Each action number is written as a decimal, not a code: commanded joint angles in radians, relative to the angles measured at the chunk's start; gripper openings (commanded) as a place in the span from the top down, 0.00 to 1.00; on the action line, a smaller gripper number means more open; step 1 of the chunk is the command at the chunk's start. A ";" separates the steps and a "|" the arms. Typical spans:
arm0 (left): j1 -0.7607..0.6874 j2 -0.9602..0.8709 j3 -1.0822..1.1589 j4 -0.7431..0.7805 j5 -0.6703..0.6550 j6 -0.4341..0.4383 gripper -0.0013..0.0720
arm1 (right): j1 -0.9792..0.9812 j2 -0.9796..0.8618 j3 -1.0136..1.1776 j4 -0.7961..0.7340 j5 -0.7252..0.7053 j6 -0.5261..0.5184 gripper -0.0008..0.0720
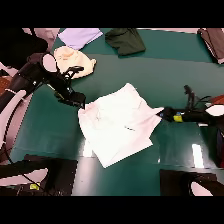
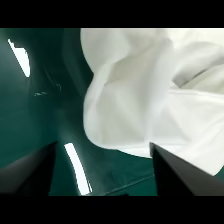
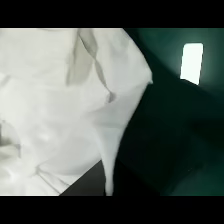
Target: Fold the shirts.
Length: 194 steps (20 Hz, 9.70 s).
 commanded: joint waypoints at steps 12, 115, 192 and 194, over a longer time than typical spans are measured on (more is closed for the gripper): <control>0.001 -0.002 -0.216 -0.490 0.513 0.135 0.06 | -0.073 0.284 0.023 0.005 -0.064 0.057 0.97; 0.210 0.249 -0.437 -0.239 0.011 0.018 0.13 | 0.423 -0.746 1.109 -0.650 0.401 0.056 0.97; -0.855 0.159 -0.434 0.490 0.347 -0.283 0.41 | 0.390 -0.715 1.175 -0.647 0.440 0.099 0.97; -0.855 0.158 -0.437 0.487 0.344 -0.269 0.41 | 0.390 -0.715 1.175 -0.647 0.439 0.098 0.97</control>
